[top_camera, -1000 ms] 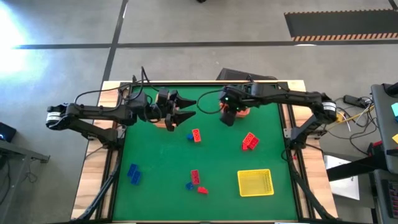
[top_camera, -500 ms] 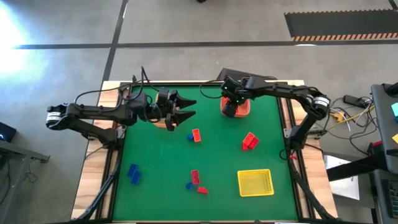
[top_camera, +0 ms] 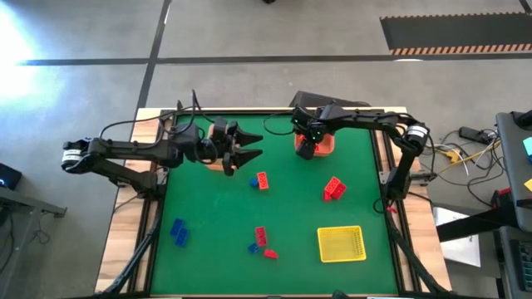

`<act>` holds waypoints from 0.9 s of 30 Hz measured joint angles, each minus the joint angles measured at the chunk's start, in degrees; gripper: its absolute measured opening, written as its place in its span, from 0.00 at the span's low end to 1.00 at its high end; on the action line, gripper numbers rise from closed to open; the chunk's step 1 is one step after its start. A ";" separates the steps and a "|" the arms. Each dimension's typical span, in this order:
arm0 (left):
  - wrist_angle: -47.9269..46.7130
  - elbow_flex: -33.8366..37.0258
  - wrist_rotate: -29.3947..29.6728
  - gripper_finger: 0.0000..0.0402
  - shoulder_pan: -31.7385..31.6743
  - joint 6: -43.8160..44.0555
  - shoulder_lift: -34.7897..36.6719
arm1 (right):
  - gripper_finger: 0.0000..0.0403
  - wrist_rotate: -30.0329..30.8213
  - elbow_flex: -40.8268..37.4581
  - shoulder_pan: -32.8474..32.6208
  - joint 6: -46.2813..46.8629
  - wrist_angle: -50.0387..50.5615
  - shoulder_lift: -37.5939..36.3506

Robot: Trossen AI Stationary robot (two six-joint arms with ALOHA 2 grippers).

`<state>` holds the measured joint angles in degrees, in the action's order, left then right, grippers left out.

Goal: Sort & place blocks by color
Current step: Put the orange game piece into the right orange bin, then put the blue game piece into the light orange bin

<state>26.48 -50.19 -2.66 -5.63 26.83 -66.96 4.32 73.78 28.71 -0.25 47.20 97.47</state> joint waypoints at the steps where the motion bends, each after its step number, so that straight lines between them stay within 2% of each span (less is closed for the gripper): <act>1: -0.04 0.00 0.00 0.69 0.00 0.06 0.00 | 0.43 0.01 0.00 0.00 -0.09 0.00 -0.09; 10: -0.07 0.02 0.00 0.69 0.00 1.33 0.00 | 0.47 0.09 0.04 0.04 0.41 -0.07 -3.50; 17: -1.06 0.02 0.00 0.69 0.00 1.54 0.00 | 0.47 0.06 0.04 0.04 6.22 0.07 -8.35; 27: -14.29 -0.35 2.57 0.69 0.00 3.02 0.00 | 0.47 -0.26 0.04 -2.32 14.37 0.07 -18.92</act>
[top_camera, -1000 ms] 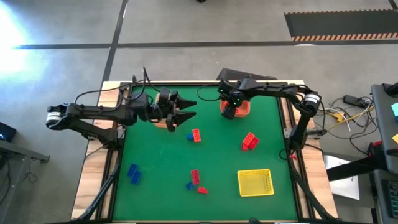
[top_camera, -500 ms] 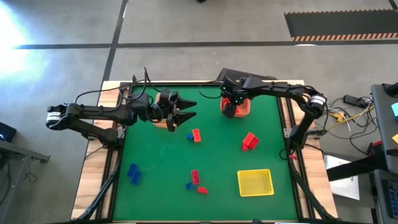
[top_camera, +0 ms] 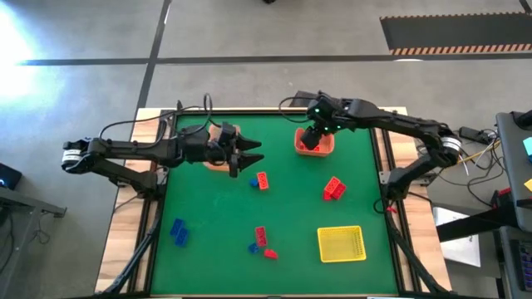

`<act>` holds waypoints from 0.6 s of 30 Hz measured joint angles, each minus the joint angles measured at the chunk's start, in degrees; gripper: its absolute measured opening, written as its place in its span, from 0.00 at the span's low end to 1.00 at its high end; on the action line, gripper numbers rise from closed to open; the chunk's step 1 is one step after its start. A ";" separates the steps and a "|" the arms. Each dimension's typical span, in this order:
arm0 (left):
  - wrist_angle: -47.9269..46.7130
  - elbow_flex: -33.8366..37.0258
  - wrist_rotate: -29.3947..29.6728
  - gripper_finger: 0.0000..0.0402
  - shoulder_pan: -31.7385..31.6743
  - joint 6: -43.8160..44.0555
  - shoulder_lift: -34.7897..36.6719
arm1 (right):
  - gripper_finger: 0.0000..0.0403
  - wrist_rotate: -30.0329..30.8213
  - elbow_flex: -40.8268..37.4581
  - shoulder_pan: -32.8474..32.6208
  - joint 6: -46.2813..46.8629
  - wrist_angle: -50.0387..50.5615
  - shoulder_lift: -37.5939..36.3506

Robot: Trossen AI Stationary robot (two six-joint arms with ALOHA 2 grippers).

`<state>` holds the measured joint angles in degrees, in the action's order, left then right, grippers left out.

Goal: Sort & place blocks by color
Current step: Put the blue game piece into the light orange bin

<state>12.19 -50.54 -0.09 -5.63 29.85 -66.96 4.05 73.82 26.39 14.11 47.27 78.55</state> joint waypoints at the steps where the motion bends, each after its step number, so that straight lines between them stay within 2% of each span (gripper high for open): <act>1: -1.16 0.01 0.11 0.69 0.00 0.00 0.00 | 0.47 0.00 0.00 -0.55 0.61 0.00 -0.98; 7: -15.38 -2.04 0.47 0.68 0.00 -1.71 -0.25 | 0.47 0.38 0.00 -4.59 5.13 -0.02 -6.56; 13: -33.76 -7.24 0.60 0.62 0.00 -12.85 -3.72 | 0.47 0.48 0.00 -9.41 8.24 -0.12 -10.16; 18: -43.12 -13.17 0.56 0.58 0.00 -23.29 -10.74 | 0.47 0.59 0.00 -12.66 8.89 -0.24 -11.37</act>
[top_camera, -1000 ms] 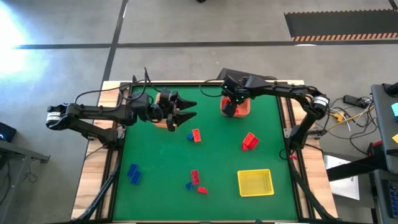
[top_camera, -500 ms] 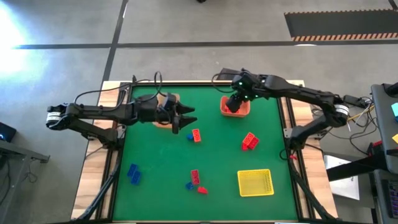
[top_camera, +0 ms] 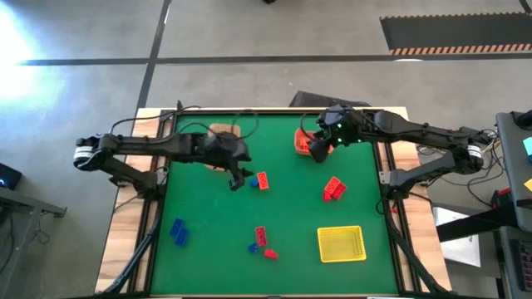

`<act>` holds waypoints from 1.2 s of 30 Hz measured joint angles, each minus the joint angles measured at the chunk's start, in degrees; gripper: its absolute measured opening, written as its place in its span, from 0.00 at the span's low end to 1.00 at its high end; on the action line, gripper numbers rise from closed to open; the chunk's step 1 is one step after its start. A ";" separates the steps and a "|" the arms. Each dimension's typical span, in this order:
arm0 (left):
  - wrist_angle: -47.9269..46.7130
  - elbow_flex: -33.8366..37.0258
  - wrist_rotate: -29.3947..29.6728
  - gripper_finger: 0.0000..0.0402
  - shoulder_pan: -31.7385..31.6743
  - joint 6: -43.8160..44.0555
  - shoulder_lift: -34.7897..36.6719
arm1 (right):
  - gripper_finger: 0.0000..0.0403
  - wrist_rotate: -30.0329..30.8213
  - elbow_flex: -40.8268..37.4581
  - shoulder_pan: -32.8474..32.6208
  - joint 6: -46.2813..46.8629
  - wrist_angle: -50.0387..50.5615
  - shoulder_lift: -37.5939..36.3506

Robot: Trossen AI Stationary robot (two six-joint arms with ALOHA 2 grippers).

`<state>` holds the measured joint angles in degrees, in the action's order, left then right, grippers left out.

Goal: Sort & place blocks by color
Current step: Put the blue game piece into the light orange bin

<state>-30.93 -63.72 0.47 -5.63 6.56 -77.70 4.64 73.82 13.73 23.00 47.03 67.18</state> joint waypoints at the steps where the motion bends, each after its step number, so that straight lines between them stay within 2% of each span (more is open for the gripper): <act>1: -1.82 -1.14 0.00 0.58 0.00 -2.75 -1.66 | 0.47 0.04 0.00 -0.42 0.00 0.00 -0.02; 4: -6.53 -3.43 0.00 0.58 -0.03 -9.35 -6.68 | 0.47 0.54 0.00 -1.58 0.47 0.00 -0.03; 8: -7.13 -4.05 0.00 0.58 -0.13 -15.63 -12.11 | 0.47 3.11 0.00 -2.61 0.63 0.01 0.34; 12: -6.96 -3.44 0.13 0.58 -0.13 -18.96 -16.61 | 0.47 3.50 0.00 -2.90 1.35 0.02 0.43; 16: -5.83 -3.44 3.25 0.58 -0.13 -21.85 -19.55 | 0.47 4.40 0.00 -3.16 1.66 0.04 0.41; 36: -1.18 -2.11 2.49 0.58 -0.22 -22.07 -24.28 | 0.47 4.55 -0.61 -3.38 2.69 0.17 0.48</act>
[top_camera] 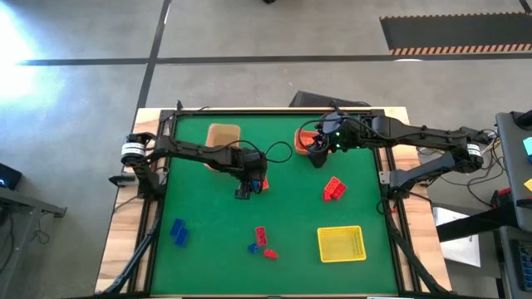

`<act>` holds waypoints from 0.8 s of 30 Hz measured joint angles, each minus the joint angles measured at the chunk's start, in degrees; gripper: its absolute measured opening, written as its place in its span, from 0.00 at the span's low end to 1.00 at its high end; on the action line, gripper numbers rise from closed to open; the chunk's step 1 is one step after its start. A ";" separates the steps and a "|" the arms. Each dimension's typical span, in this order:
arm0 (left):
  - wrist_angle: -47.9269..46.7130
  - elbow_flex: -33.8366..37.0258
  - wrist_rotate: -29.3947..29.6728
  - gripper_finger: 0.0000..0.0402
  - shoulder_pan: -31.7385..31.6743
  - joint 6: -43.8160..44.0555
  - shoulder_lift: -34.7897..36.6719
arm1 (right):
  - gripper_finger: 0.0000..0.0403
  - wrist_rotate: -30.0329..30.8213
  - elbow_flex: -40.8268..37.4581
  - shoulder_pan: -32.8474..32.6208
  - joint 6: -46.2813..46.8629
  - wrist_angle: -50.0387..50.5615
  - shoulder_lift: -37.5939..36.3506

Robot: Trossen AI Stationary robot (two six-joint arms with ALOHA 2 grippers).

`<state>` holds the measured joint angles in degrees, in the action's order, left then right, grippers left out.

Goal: Sort & place blocks by color
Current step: Put the blue game piece into the light orange bin

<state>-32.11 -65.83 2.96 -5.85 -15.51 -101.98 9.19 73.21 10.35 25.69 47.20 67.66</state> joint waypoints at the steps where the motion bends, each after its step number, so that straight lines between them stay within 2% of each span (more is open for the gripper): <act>1: 0.53 0.03 -0.28 0.58 0.00 0.00 -0.32 | 0.47 0.00 -0.16 0.02 0.06 0.04 0.00; 12: 0.36 0.24 -0.96 0.57 0.00 0.05 -2.62 | 0.47 0.02 -1.52 0.02 0.92 0.02 0.02; 24: 0.04 0.24 -1.05 0.28 0.00 0.12 -2.17 | 0.47 1.47 -1.66 0.02 0.92 0.00 0.02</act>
<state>-32.08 -65.58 1.91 -5.85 -15.39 -104.15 10.66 71.55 10.37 26.61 47.20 67.68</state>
